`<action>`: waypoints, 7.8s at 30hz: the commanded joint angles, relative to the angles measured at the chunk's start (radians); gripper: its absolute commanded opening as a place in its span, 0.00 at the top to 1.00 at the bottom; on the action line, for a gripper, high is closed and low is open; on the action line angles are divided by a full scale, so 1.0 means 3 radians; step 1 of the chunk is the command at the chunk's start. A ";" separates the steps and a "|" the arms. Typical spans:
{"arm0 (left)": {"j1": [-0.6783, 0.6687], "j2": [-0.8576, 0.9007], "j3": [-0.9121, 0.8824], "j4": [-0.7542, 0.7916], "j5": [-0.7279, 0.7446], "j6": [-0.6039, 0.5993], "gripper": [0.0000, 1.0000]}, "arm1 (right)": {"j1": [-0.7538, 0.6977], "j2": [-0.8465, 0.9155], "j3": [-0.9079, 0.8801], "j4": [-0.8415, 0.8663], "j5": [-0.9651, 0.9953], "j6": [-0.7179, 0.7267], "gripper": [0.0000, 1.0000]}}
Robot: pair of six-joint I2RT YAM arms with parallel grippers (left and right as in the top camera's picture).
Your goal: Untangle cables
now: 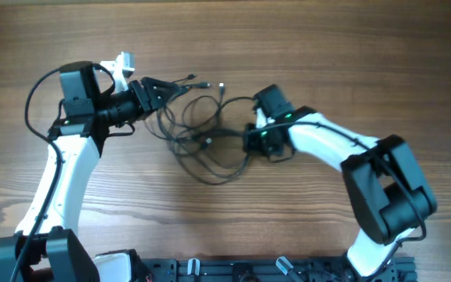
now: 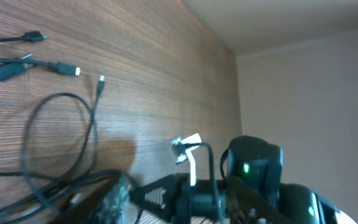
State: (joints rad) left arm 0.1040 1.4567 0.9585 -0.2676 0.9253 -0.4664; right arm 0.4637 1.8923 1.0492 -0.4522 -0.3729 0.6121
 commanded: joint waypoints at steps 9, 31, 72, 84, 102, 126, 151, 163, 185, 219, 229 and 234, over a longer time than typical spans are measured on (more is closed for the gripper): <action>0.0051 0.0008 0.0013 -0.0752 -0.0576 0.0064 0.28 | -0.0790 -0.0361 0.0001 -0.0352 -0.0618 -0.0858 0.63; 0.0051 0.0008 0.0013 -0.1757 -0.2706 -0.0243 0.26 | 0.0618 -0.0661 0.0075 -0.0039 0.0341 -0.1431 0.46; 0.0051 0.0008 0.0013 -0.1843 -0.2705 -0.0239 0.21 | 0.0898 0.0001 0.0074 0.0593 0.0660 -0.1067 0.63; 0.0051 0.0008 0.0013 -0.1844 -0.2705 -0.0228 0.21 | 0.0896 0.0003 -0.0015 0.0687 0.0675 -0.1005 0.64; 0.0051 0.0008 0.0013 -0.1848 -0.2705 -0.0228 0.21 | 0.0896 0.0103 -0.0036 0.0735 0.0729 -0.0889 0.68; 0.0051 0.0008 0.0013 -0.1864 -0.2705 -0.0217 0.21 | 0.0600 -0.0861 0.0828 0.0159 0.0749 -0.0985 0.95; 0.0051 0.0008 0.0013 -0.1865 -0.2705 -0.0217 0.21 | -0.0460 -0.1937 0.1055 -0.0922 0.3368 -0.0108 0.96; 0.0051 0.0008 0.0013 -0.1865 -0.2705 -0.0219 0.21 | -0.1266 -0.1471 0.1055 -0.1582 0.2578 -0.0314 0.96; 0.0051 0.0008 0.0013 -0.1865 -0.2705 -0.0217 0.21 | -0.0841 -0.0537 0.0879 -0.1511 0.0041 -0.0336 0.60; 0.0051 0.0008 0.0013 -0.1953 -0.2703 -0.0217 0.21 | -0.0187 0.0509 0.0876 -0.0833 0.1239 0.1724 0.51; 0.0051 0.0008 0.0013 -0.1956 -0.2703 -0.0217 0.21 | -0.0159 0.0507 0.0877 -0.0659 0.1194 0.1784 0.53; 0.0051 0.0008 0.0013 -0.1956 -0.2703 -0.0217 0.21 | -0.0159 0.0498 0.0877 -0.0211 0.1136 0.1286 0.49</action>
State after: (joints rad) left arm 0.1162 1.4567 0.9585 -0.8532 0.1238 -0.5289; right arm 0.4103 2.0171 1.3197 -0.5827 -0.0181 1.1110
